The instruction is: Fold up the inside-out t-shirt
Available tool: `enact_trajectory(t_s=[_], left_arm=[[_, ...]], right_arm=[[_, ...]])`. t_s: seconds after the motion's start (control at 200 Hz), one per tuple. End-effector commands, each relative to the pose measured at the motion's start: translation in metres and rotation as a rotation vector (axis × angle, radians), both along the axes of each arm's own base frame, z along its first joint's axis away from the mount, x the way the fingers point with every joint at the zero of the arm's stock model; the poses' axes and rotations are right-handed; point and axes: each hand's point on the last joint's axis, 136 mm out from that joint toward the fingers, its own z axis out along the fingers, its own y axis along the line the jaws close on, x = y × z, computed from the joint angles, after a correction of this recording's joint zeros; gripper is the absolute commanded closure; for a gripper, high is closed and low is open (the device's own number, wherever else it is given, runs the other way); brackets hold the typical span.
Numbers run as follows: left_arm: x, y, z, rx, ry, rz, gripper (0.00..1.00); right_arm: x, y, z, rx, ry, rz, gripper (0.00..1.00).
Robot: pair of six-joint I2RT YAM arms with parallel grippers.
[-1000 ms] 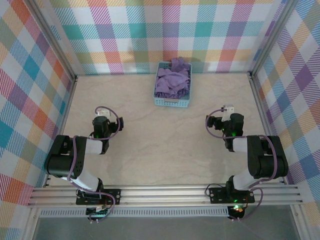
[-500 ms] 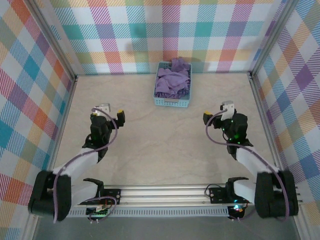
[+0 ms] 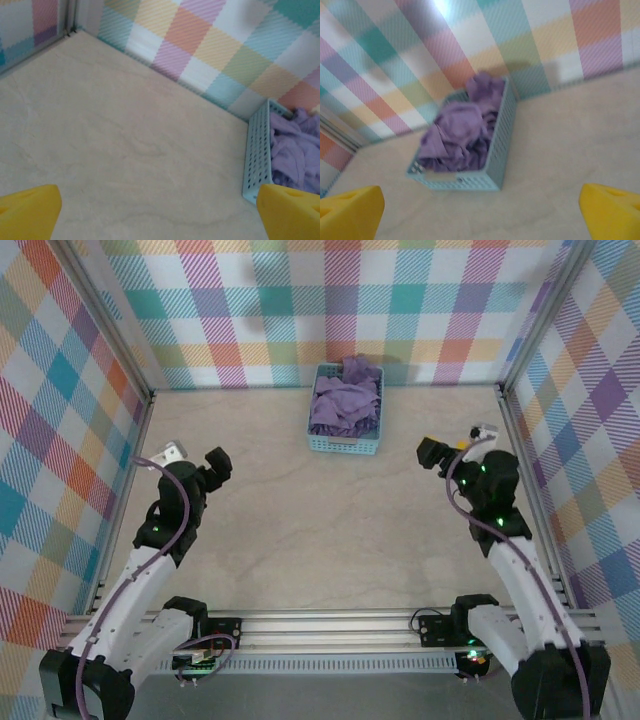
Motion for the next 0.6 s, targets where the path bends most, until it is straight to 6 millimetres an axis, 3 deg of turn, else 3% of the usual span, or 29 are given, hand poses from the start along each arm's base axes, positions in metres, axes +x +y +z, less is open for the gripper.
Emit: enact_trajectory(t_s=[0.0,0.115,0.225,0.35,0.36,0.38,0.415,0.445,0.595], left_arm=[[0.003,-0.022,-0.025,-0.039,0.098,-0.122,0.00],[0.012,-0.056,-0.043,-0.052,0.168,-0.251,0.00],[0.015,-0.077,-0.054,-0.038,0.197,-0.320,0.00],[0.016,-0.086,-0.061,-0.031,0.213,-0.353,0.00],[0.016,-0.086,-0.061,-0.029,0.213,-0.354,0.00],[0.016,-0.087,-0.061,-0.027,0.214,-0.360,0.00],[0.016,-0.088,-0.061,-0.025,0.214,-0.365,0.00],[0.016,-0.090,-0.061,-0.021,0.213,-0.373,0.00],[0.014,-0.090,-0.063,-0.010,0.206,-0.383,0.00]], right_arm=[[0.015,0.021,-0.007,-0.003,0.097,0.065,0.00],[0.042,0.054,-0.006,-0.102,0.121,0.097,0.00],[0.080,0.089,-0.021,-0.145,0.193,0.136,0.00],[0.122,0.121,-0.046,-0.191,0.278,0.160,0.00],[0.127,0.125,-0.056,-0.201,0.301,0.163,0.00],[0.131,0.128,-0.049,-0.199,0.290,0.164,0.00],[0.143,0.136,-0.056,-0.204,0.313,0.169,0.00],[0.154,0.143,-0.069,-0.216,0.345,0.174,0.00],[0.191,0.164,-0.098,-0.253,0.405,0.169,0.00]])
